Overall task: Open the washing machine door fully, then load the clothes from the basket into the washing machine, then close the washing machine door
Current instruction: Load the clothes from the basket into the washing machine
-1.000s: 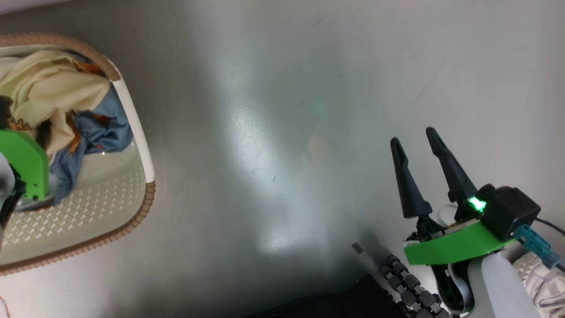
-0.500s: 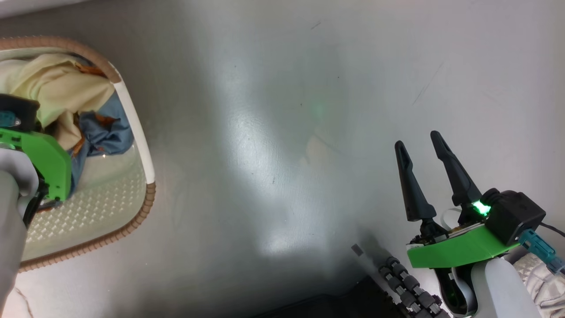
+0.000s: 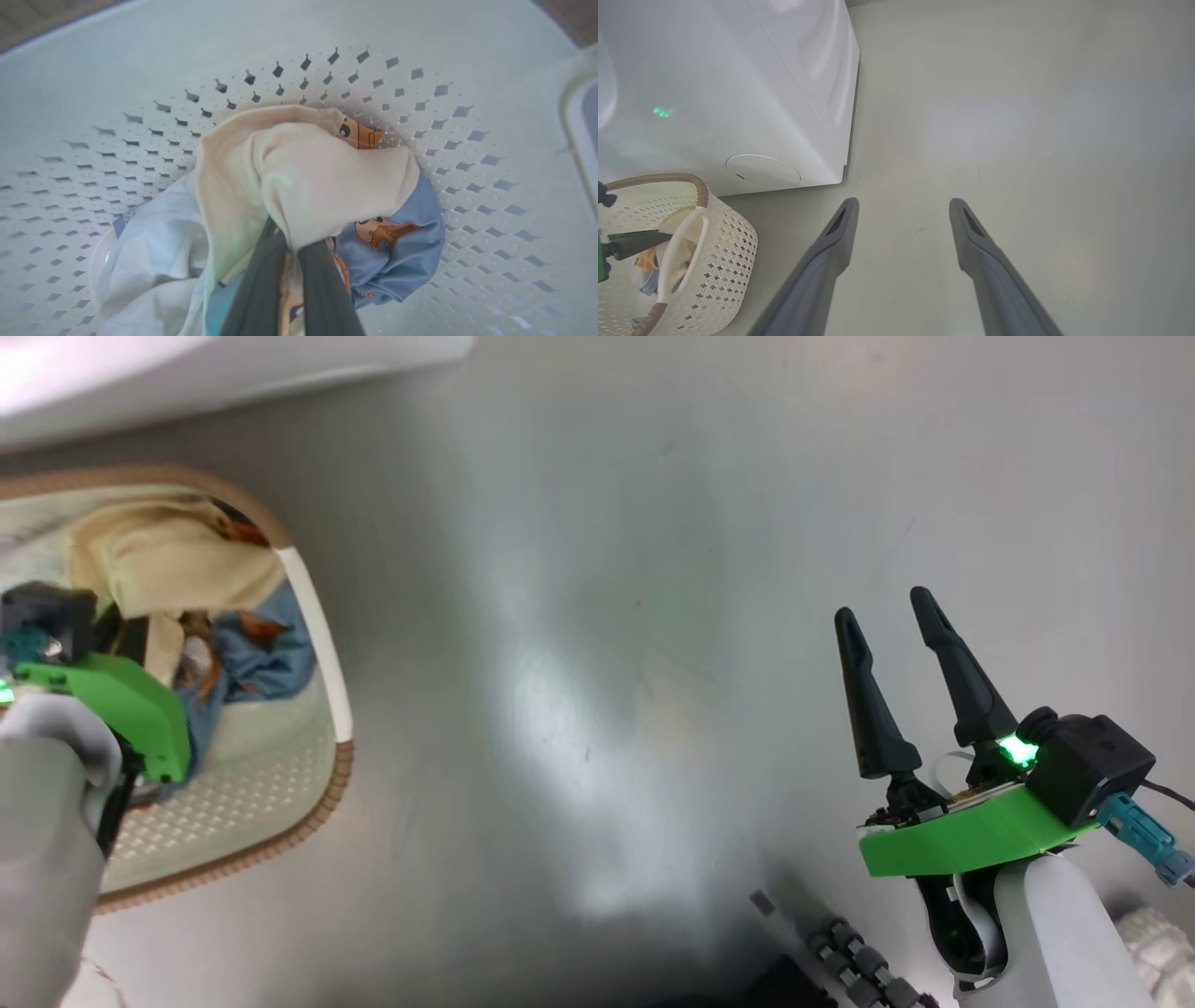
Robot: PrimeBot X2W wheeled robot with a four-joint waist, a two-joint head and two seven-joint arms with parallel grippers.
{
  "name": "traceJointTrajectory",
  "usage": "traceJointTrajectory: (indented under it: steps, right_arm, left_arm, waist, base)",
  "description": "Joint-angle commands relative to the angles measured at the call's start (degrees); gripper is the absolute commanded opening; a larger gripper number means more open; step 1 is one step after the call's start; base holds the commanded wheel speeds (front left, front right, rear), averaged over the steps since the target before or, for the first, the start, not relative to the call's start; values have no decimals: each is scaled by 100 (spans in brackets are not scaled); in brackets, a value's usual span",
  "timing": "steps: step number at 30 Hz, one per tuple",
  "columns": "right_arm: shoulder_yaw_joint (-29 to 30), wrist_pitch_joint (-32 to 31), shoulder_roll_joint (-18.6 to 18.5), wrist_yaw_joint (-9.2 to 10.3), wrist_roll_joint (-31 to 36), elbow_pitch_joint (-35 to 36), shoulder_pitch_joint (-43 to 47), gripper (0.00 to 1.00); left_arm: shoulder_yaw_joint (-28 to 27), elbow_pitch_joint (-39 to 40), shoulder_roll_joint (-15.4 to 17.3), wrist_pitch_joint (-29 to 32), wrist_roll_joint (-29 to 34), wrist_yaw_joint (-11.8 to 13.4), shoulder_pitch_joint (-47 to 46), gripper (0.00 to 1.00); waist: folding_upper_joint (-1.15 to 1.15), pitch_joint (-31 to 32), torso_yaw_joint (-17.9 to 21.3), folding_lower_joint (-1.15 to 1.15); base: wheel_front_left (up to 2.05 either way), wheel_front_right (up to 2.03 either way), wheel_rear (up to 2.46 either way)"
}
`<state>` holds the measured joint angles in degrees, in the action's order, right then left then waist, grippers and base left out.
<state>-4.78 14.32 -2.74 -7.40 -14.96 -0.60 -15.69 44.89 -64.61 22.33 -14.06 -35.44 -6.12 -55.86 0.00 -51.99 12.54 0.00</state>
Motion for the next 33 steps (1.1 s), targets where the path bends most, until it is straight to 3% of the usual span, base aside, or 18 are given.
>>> traceJointTrajectory:
  steps: [1,7,12,21,33]
  right_arm:
    - [-85,68,-14,-9,-87,48,100,100]
    - [30,68,-14,-9,-34,-79,93,100]
    - [106,68,-14,-9,31,-213,132,100]
    - [88,68,-14,-9,112,-439,214,100]
    - [105,68,-14,-9,168,-645,455,100]
  left_arm:
    - [-254,182,205,-85,-63,129,297,0]
    - [-1065,1467,231,-92,16,480,967,0]
    - [-1813,2370,105,-93,257,606,1736,0]
    - [-3176,3677,-464,-94,924,535,3011,0]
    - [-4314,4840,-1176,-94,1685,282,4037,0]
  waist:
    - [0,408,-172,0]
    - [0,925,-409,0]
    - [0,1376,-620,0]
    - [0,2241,-975,0]
    - [0,3231,-1161,0]
  base:
    - [0,0,0]
    - [0,0,0]
    - [0,0,0]
    - [0,0,0]
    - [0,0,0]
